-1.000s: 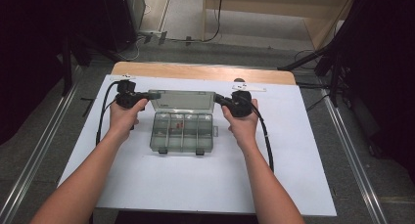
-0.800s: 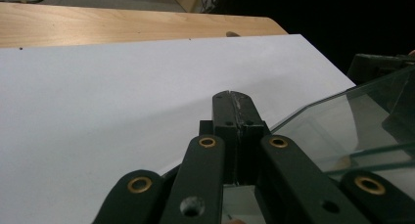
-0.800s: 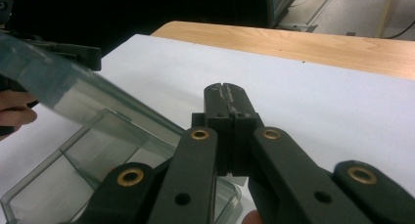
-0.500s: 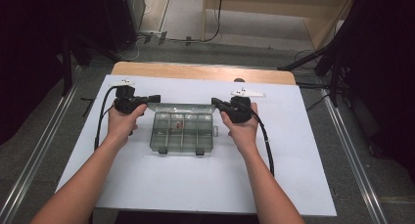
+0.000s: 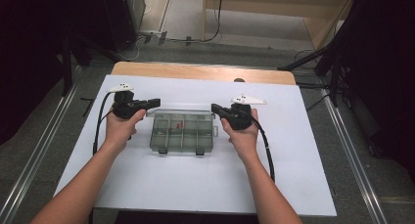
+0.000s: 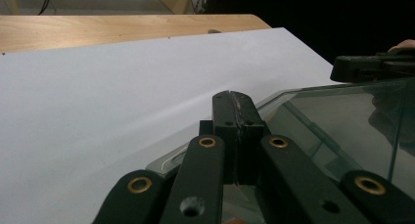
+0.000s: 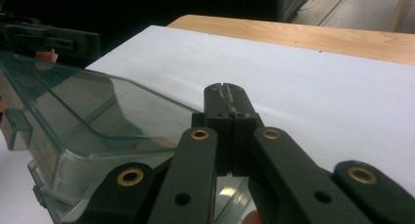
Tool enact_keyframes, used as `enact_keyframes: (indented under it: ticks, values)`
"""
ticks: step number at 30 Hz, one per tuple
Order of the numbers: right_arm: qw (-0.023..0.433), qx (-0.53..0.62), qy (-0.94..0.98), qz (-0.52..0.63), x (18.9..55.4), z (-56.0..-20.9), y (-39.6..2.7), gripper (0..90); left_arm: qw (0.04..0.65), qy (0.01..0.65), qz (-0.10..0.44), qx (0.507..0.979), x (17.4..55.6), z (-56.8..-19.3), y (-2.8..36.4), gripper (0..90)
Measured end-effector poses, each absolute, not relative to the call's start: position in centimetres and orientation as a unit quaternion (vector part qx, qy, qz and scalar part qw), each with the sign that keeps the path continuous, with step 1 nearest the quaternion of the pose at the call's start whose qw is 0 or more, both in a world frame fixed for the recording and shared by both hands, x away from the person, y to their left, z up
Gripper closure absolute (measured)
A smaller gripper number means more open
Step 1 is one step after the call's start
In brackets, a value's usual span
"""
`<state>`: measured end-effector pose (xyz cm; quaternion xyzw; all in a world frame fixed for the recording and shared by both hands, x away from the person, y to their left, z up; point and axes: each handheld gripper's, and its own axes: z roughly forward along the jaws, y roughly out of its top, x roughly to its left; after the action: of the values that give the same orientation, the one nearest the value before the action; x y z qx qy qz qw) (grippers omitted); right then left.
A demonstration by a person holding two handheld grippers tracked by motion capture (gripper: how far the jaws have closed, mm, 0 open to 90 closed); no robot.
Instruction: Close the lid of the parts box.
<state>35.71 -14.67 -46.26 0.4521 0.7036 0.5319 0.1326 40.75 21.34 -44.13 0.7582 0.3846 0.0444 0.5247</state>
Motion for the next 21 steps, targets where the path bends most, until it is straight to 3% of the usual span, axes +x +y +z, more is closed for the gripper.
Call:
enact_keyframes:
  ticks: [21]
  values:
    - [0.138, 0.434, 0.718, 0.526, 33.4, -47.3, -14.1, 90.0, 0.533, 0.372, 0.057, 0.758, 38.4, -45.2, 21.4, 90.0]
